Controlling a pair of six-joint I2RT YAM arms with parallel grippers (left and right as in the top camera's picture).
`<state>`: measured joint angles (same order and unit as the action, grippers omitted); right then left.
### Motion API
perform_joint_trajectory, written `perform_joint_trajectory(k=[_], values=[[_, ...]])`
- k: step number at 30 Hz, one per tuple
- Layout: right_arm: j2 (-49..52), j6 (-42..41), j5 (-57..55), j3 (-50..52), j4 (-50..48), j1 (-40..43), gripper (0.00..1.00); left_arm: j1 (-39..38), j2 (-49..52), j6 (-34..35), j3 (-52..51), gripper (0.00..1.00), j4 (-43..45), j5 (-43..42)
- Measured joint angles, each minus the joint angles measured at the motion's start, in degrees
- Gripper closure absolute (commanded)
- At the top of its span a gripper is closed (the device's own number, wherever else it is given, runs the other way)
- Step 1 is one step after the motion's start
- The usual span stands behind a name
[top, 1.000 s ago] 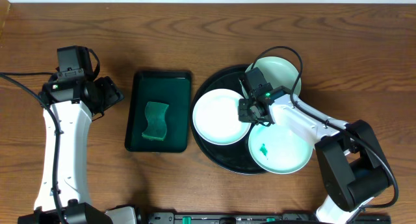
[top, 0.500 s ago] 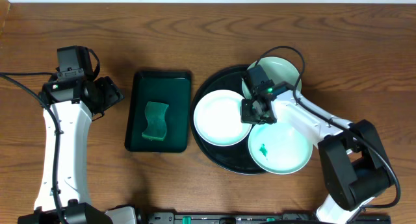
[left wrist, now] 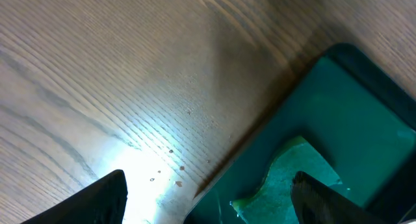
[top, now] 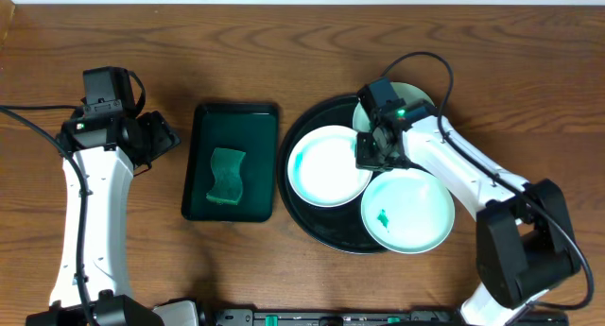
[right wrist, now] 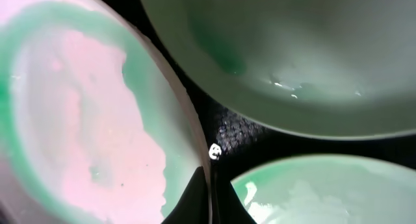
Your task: Clean dirty plates on tray and stack at the side
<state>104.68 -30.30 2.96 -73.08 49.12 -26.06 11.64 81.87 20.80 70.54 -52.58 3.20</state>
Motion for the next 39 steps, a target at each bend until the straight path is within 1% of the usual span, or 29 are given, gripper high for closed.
perform_joint_trajectory(k=[13, 19, 27, 33, 39], values=[[-9.7, 0.8, 1.0, -1.9, 1.6, 0.4, 0.99, 0.0, 0.0, 0.0, 0.0, 0.19, 0.0, 0.0], [-10.5, 0.1, 2.5, -2.0, 0.7, 0.4, 0.99, 0.0, 0.0, 0.0, 0.0, 0.2, 0.0, 0.0], [-10.5, -4.5, 2.3, -2.0, -7.7, -1.3, 0.99, 0.0, 0.0, 0.0, 0.0, 0.2, 0.0, 0.0], [-9.7, -8.0, -1.0, -2.1, -14.3, -6.2, 0.99, 0.0, 0.0, 0.0, 0.0, 0.2, 0.0, 0.0], [-5.1, -9.3, -6.6, -2.2, -21.6, -11.8, 0.99, 0.0, 0.0, 0.0, 0.0, 0.19, 0.0, 0.0]])
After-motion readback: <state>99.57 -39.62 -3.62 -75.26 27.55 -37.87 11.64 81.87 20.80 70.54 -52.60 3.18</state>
